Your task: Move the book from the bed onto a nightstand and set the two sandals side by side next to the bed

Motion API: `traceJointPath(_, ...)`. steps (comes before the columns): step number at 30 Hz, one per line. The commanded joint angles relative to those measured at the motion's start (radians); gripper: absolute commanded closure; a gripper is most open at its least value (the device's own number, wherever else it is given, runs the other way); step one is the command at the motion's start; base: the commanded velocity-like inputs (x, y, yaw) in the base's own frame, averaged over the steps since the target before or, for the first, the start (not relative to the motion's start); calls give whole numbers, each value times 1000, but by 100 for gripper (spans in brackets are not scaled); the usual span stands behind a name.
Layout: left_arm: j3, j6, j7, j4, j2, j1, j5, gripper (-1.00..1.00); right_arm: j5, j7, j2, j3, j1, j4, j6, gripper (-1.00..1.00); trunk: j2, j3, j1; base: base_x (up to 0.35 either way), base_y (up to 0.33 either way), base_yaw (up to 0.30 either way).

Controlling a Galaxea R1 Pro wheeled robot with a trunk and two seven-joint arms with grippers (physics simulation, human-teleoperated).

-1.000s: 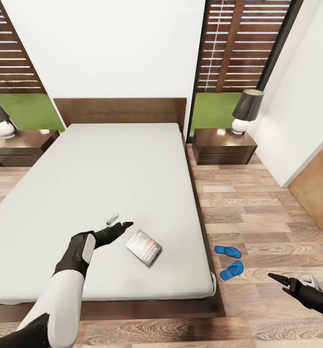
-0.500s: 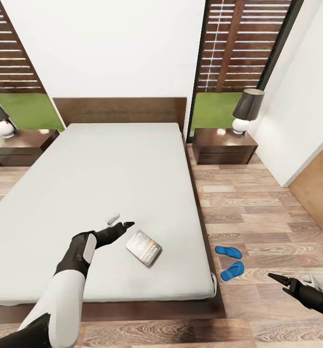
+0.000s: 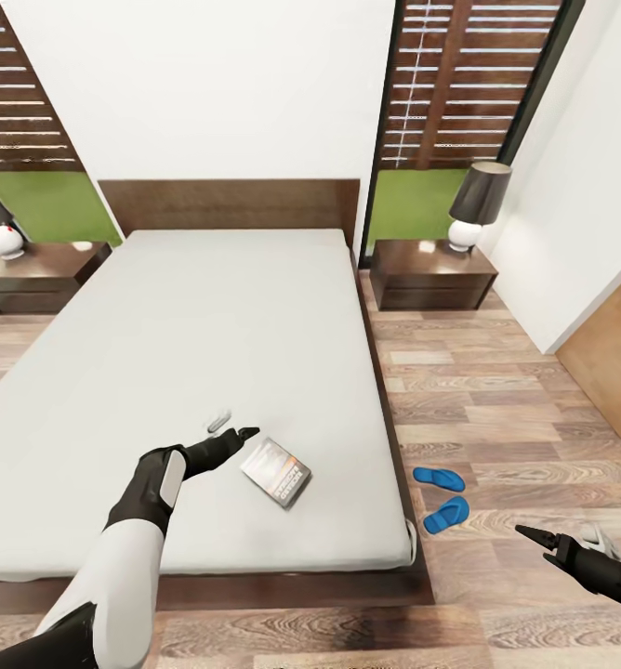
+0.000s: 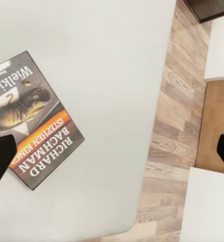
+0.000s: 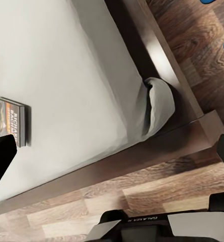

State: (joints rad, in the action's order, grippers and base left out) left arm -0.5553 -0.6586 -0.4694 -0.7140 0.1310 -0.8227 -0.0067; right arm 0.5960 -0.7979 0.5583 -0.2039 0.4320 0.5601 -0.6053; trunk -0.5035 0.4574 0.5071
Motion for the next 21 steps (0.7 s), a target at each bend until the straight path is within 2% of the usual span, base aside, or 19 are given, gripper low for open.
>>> traceJointPath(1, -6, -9, -5, -1, 1, -1, -1, -100, 4, -1, 0, -2, 1, 0, -7, -100, -2, 3, 0, 0, 0, 0)
traceJointPath(21, -5, -9, -6, 2, 2, 0, -1, -100, 3, -1, 0, -2, 1, 0, -7, -100, -2, 35, 0, 0, 0, 0)
